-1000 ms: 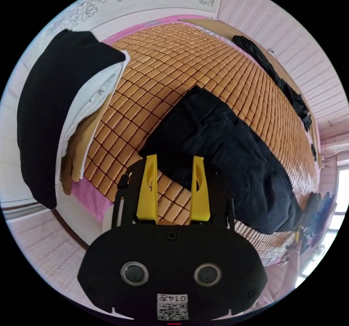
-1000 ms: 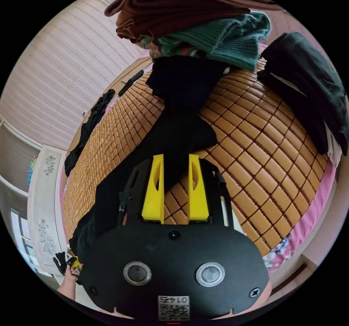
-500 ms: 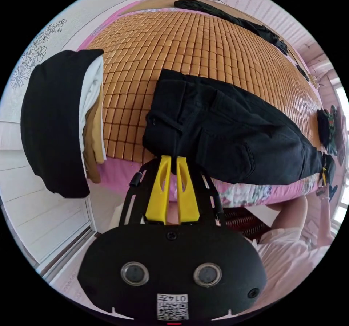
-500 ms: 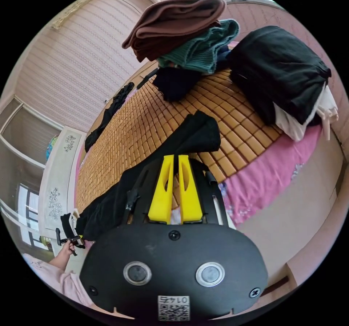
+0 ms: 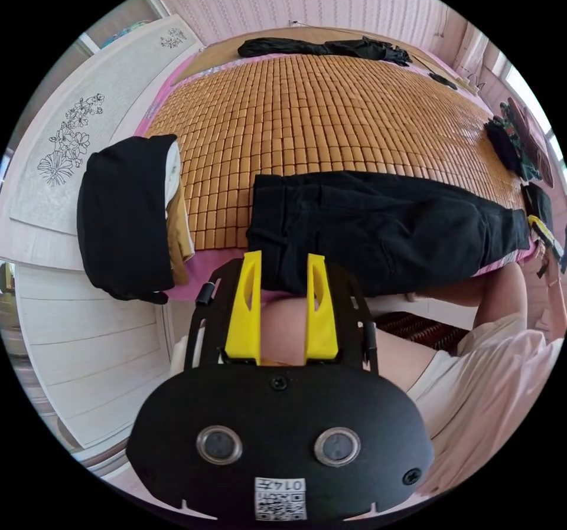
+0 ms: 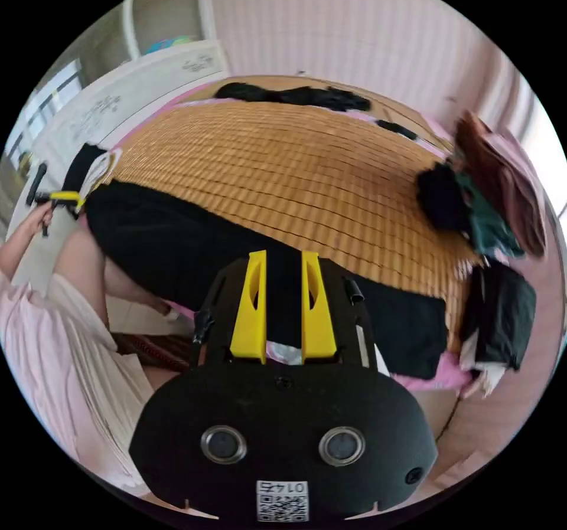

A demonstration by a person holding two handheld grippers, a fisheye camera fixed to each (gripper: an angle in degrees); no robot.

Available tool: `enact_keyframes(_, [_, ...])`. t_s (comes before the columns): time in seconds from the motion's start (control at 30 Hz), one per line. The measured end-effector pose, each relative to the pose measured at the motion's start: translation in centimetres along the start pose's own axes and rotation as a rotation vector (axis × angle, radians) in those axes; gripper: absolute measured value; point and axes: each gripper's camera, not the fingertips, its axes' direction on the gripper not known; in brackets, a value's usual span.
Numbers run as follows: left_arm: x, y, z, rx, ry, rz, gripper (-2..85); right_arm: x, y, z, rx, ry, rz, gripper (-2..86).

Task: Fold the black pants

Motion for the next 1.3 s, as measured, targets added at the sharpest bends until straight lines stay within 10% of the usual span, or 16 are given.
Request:
enact_keyframes(0.27, [0.7,-3.7,3.4,-0.066,0.012,-0.102,13.2,-20.9,-13.5,8.3,-0.187,-0.076,-0.545,13.7])
enact_keyframes(1.3, [4.7,-0.3,5.8,-0.022,0.016,-0.02,4.2,-29.5,-21.5,9.9,-0.404,-0.062,-0.528,1.4])
